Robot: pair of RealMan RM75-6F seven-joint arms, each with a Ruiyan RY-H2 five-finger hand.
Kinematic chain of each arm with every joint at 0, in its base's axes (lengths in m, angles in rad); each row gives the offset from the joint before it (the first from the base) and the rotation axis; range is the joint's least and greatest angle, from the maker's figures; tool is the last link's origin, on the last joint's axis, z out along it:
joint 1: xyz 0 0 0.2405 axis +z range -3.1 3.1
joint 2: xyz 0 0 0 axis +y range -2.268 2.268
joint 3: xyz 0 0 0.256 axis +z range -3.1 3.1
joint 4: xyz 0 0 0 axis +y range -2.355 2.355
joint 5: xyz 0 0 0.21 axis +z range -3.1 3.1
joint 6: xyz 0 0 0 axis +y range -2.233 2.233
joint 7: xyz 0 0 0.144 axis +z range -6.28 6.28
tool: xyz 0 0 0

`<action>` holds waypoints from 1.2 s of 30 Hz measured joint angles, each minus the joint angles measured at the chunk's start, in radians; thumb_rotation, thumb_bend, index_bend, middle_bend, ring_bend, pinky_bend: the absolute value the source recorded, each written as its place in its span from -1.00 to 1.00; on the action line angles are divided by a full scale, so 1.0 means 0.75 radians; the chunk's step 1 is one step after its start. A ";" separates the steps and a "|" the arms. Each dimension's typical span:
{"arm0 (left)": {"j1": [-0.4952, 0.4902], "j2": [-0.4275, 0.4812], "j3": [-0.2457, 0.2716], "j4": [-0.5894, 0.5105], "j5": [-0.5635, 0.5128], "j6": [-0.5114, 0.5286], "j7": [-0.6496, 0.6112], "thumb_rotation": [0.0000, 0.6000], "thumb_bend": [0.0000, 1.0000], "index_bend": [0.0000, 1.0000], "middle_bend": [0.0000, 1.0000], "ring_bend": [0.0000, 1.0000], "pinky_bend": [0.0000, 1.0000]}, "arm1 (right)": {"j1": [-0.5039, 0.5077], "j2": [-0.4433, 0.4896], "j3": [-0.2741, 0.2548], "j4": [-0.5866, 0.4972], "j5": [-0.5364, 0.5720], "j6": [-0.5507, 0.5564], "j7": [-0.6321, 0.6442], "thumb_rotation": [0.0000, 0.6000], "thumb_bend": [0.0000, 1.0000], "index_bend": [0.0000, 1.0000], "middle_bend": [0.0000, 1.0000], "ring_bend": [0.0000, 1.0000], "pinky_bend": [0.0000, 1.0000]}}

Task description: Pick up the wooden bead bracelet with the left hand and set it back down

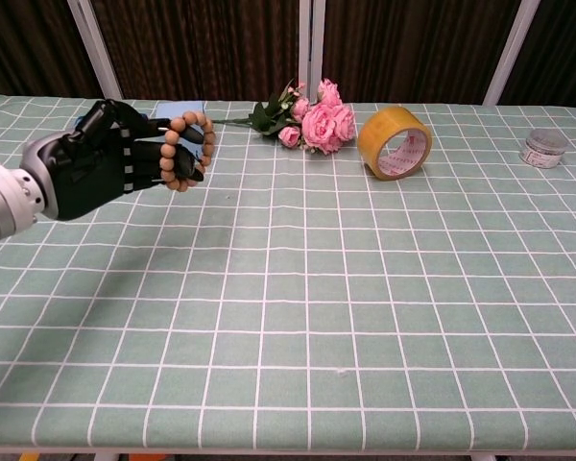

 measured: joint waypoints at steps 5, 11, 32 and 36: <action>0.001 -0.018 0.021 0.068 0.025 0.059 0.289 -0.42 -0.17 -0.36 -0.18 -0.50 -0.66 | 0.003 -0.005 0.000 0.008 0.004 -0.007 0.010 1.00 -0.84 -1.00 -0.84 -1.00 -1.00; 0.006 -0.050 0.035 0.152 0.031 0.144 0.716 0.54 -0.17 -0.36 -0.18 -0.50 -0.66 | 0.000 -0.008 -0.003 0.020 0.004 -0.005 0.023 1.00 -0.84 -1.00 -0.84 -1.00 -1.00; 0.342 0.325 0.033 0.055 -0.061 0.669 1.430 1.00 -0.19 -0.39 -0.39 -0.70 -0.81 | -0.015 0.007 -0.026 0.048 0.040 -0.052 0.126 1.00 -0.83 -1.00 -0.85 -1.00 -1.00; 0.449 0.465 0.111 -0.096 -0.065 0.710 1.507 1.00 -0.22 -0.45 -0.50 -0.80 -0.86 | -0.012 0.001 -0.042 0.059 0.003 -0.054 0.165 1.00 -0.80 -1.00 -0.91 -1.00 -1.00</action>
